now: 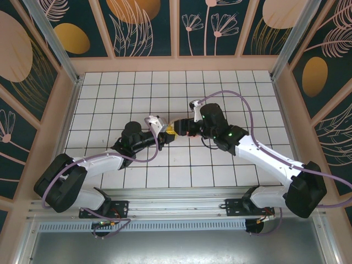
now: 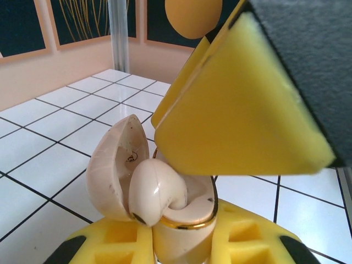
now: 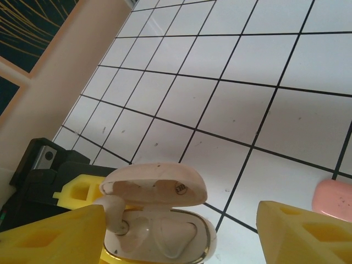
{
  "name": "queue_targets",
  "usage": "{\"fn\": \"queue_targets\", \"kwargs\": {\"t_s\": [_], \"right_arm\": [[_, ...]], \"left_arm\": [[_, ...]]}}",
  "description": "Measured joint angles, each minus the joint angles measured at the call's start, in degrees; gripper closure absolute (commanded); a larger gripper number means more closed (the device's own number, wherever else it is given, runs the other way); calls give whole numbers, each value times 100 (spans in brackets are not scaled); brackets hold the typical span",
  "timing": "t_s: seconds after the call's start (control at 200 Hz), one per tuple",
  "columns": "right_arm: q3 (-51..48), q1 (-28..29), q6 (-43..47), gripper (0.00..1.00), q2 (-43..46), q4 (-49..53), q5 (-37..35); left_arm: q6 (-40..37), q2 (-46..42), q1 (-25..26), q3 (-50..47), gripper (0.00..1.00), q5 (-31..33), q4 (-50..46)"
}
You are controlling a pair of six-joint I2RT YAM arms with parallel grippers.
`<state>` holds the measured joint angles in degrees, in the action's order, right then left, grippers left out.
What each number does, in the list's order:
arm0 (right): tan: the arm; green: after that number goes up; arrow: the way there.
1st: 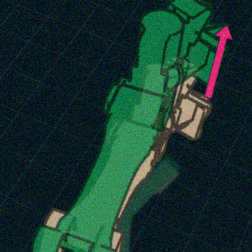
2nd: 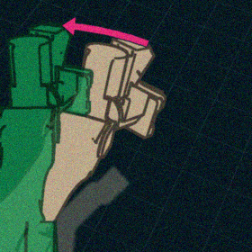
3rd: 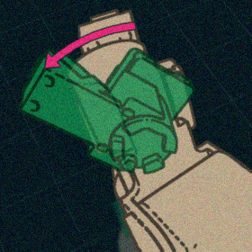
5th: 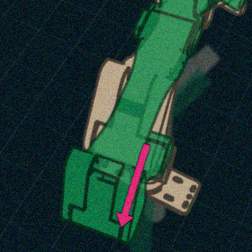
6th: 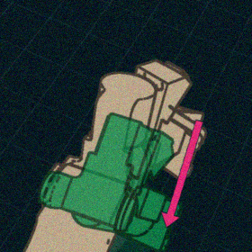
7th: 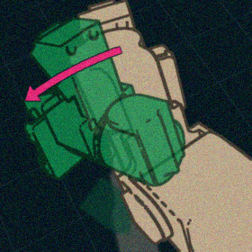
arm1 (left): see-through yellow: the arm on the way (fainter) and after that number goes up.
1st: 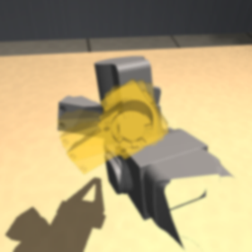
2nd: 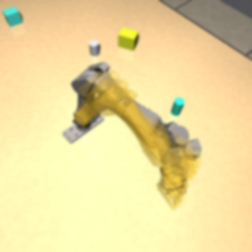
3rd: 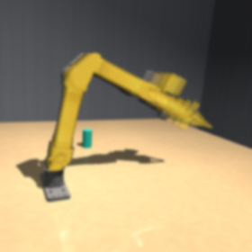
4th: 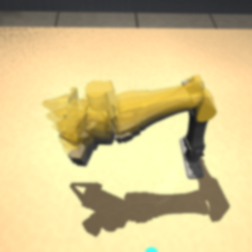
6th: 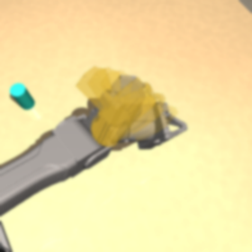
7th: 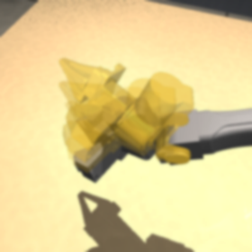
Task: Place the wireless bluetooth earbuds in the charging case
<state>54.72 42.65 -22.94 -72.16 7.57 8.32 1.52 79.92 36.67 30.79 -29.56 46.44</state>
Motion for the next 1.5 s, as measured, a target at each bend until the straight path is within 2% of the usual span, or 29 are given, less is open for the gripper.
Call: {"fn": "queue_targets", "kwargs": {"t_s": [0.07,0.325,0.5,1.041,1.501], "right_arm": [[0,-35,0,28,0,24,-4],[0,-85,-15,16,216,42,116],[11,-90,-33,14,417,13,282],[494,-90,118,14,-304,236,595],[546,-90,201,21,-413,450,704]], "left_arm": [[-2,-4,0,0,89,-11,4],[-2,-39,7,0,88,-46,28],[-2,-39,7,0,89,-76,44],[-2,-48,4,28,88,-153,46],[-2,-81,7,44,89,-153,44]]}}
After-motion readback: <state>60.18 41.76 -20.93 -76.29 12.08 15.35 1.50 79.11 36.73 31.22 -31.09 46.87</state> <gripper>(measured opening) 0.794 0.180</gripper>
